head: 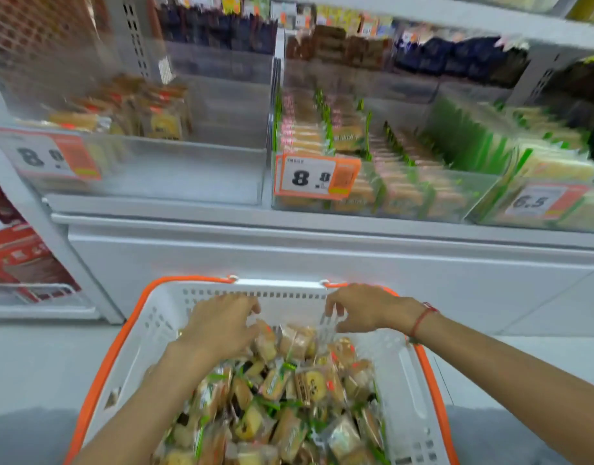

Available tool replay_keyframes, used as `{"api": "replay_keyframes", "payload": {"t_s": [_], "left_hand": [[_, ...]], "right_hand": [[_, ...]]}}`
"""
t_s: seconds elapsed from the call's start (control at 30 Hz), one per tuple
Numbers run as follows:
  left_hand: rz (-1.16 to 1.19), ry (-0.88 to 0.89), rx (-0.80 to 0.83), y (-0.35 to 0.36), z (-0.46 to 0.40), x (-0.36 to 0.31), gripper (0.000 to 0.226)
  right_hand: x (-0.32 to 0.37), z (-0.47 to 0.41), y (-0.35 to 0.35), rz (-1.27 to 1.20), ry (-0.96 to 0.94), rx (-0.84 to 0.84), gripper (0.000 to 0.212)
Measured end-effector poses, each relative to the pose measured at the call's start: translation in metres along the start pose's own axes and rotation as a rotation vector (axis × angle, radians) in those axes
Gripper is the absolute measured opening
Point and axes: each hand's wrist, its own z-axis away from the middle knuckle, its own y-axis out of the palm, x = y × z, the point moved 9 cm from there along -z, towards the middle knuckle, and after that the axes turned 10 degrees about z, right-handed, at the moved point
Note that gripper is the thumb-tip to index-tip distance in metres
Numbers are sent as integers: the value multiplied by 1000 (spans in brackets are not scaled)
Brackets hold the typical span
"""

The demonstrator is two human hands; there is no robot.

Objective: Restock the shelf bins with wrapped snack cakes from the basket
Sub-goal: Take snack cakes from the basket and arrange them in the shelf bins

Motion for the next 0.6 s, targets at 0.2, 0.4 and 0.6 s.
{"api": "replay_keyframes", "payload": {"t_s": [0.2, 0.4, 0.6], "left_hand": [[-136, -28, 395, 119, 20, 55, 53], [-171, 6, 384, 159, 39, 74, 76], [-161, -51, 340, 163, 34, 76, 71]], "right_hand": [[29, -32, 108, -72, -34, 281, 38], [72, -30, 157, 431, -256, 9, 58], [106, -28, 181, 540, -444, -162, 55]]}}
